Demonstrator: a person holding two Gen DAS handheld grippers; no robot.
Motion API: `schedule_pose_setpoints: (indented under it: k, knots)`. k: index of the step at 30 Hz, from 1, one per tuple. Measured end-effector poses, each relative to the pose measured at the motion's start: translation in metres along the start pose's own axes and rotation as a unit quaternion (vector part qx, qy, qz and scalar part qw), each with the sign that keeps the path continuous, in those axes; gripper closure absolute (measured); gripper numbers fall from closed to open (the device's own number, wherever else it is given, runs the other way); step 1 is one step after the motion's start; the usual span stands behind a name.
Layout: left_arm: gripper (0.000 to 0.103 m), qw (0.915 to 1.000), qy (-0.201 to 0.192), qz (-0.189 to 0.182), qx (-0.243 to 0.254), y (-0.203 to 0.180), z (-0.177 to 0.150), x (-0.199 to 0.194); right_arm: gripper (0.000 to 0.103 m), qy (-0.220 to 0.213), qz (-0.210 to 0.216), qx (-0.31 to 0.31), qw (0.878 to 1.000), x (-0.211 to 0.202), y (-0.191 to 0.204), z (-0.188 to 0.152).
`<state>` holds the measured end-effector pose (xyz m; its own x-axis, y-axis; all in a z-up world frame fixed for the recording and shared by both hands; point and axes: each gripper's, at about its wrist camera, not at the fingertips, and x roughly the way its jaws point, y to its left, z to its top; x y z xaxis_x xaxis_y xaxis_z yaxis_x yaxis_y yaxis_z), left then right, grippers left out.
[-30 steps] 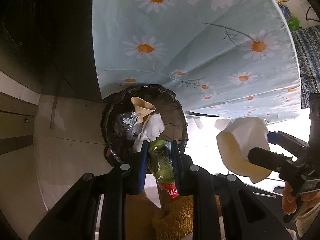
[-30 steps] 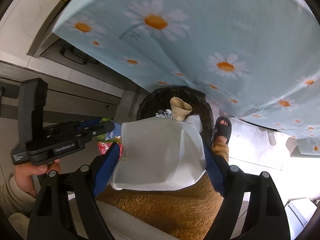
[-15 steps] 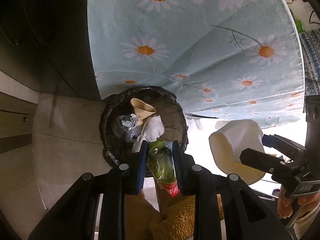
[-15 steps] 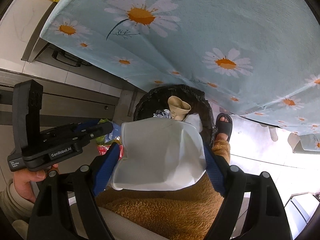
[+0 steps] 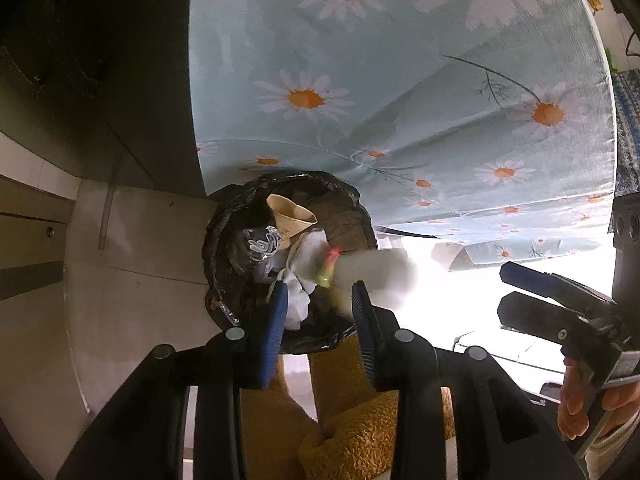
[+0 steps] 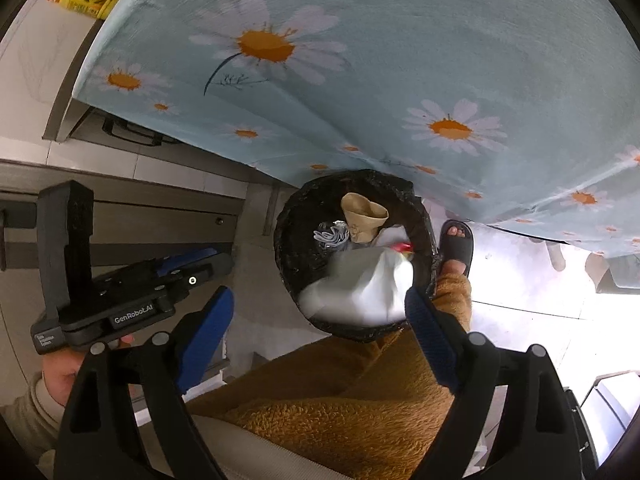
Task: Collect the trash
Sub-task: 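Open both tools over the bin, dropping the wrapper and napkin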
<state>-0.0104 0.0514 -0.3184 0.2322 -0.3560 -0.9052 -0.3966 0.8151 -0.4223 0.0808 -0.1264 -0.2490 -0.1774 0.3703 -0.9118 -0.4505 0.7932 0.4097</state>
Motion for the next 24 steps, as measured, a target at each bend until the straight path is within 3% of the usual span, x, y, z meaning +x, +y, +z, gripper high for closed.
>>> schedule_pose_setpoints:
  k: [14,24]
  knots:
    - [0.071,0.9999,-0.014,-0.004,0.001,-0.001,0.004,-0.009,0.017,-0.002,-0.003,-0.009,1.000,-0.003,0.009,-0.001]
    - [0.071,0.9987,-0.043,-0.006,0.026,-0.012,0.008,-0.040,0.017,-0.027,-0.007,-0.025,0.999,-0.028,0.023,0.001]
